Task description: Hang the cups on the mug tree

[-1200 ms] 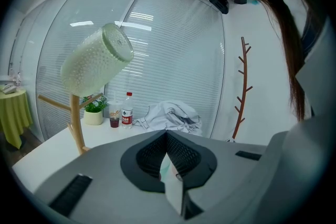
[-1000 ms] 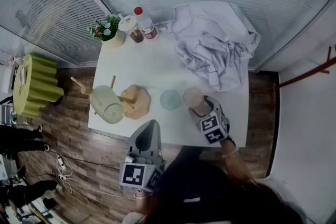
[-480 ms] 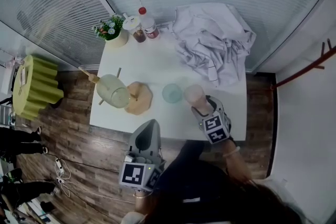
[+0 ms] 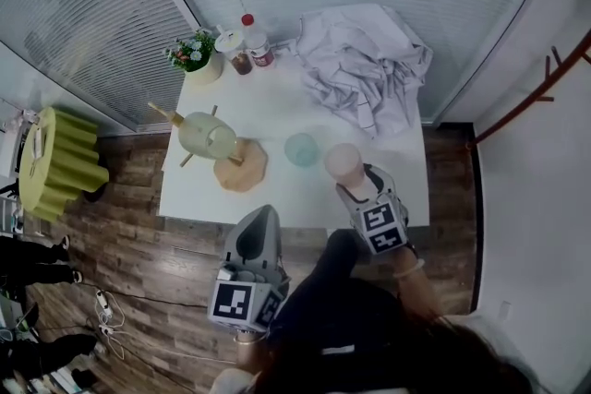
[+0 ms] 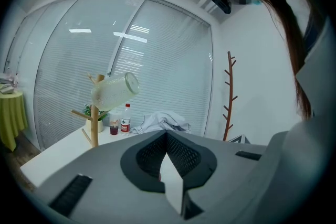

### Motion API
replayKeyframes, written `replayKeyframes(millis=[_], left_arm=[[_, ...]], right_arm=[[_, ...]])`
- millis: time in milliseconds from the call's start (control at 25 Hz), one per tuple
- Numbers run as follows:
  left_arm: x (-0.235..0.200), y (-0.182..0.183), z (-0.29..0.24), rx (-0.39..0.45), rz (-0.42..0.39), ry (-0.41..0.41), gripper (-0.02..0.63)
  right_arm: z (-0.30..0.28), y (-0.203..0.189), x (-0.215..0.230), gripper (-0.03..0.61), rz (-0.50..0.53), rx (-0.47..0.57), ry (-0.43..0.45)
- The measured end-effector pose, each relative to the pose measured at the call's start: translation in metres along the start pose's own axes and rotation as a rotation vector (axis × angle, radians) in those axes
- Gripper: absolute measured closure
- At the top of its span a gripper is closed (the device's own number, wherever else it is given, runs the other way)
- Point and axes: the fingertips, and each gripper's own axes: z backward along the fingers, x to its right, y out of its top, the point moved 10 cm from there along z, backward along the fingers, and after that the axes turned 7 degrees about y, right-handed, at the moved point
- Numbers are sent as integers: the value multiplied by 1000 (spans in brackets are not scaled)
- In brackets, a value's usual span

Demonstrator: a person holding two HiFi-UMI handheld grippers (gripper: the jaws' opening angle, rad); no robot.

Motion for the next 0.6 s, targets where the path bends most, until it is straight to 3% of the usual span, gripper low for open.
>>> replayKeyframes(millis=[200, 400, 600], left_arm=[[-5, -2, 30, -42, -34, 26, 614], [-1, 6, 58, 7, -45, 2, 614], [-3, 4, 87, 17, -34, 44, 614]], right_arm=[[20, 5, -22, 284, 11, 27, -20], [39, 7, -44, 284, 22, 53, -28], [54, 11, -66, 284, 37, 70, -14]])
